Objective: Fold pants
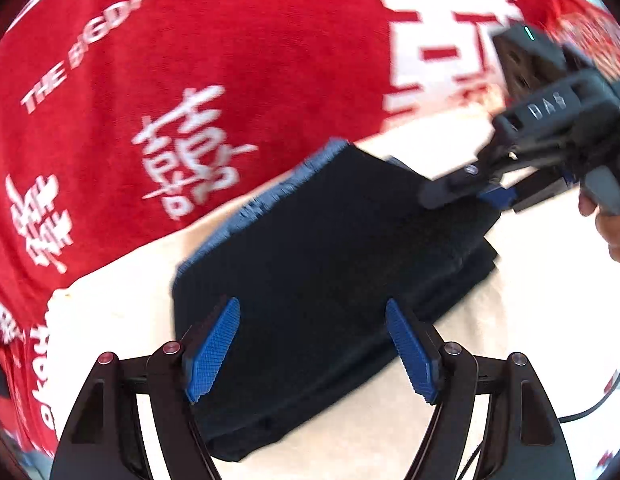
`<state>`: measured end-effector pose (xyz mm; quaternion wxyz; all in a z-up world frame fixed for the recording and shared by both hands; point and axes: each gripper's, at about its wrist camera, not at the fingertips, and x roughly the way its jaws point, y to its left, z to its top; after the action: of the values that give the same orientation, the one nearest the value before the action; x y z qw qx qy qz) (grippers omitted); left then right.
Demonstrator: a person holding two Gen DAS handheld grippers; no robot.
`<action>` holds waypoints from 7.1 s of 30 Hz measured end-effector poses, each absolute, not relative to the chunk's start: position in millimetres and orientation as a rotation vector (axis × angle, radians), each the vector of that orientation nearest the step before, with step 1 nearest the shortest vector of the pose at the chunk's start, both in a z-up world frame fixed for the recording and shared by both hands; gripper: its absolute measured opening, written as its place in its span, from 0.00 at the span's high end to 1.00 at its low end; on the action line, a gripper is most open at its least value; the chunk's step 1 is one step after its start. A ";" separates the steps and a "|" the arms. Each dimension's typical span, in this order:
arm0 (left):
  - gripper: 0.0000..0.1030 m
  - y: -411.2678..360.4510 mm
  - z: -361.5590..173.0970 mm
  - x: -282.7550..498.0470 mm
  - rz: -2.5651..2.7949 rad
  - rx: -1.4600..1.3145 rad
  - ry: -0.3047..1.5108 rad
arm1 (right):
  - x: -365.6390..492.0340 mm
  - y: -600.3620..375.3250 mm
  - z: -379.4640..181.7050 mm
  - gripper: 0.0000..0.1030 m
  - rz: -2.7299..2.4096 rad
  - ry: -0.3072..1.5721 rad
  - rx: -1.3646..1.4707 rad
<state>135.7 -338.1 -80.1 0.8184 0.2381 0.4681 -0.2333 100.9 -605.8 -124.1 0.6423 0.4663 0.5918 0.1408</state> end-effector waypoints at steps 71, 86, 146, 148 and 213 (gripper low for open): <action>0.19 -297.4 -120.1 171.1 -0.392 0.216 1.312 | 68.2 -559.0 -61.2 0.55 -0.068 1.425 0.674; 0.01 -200.5 -132.2 195.0 -0.222 0.179 1.423 | 86.0 -487.6 -101.7 0.30 -0.084 1.525 0.459; 0.36 -235.1 -184.7 265.6 -0.566 -0.216 1.509 | 127.7 -601.8 -166.9 0.57 0.308 1.516 0.968; 0.43 -230.8 -173.7 262.8 -0.559 -0.237 1.510 | 122.9 -603.6 -153.4 0.61 0.330 1.484 0.994; 0.01 -166.7 2.0 65.5 -0.304 0.397 1.393 | -34.1 -373.1 59.9 0.00 -0.303 1.532 0.293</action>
<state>65.5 -166.7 2.0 0.7384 0.1810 0.6347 -0.1384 -34.0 -373.1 59.9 0.7007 0.1314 0.6880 -0.1360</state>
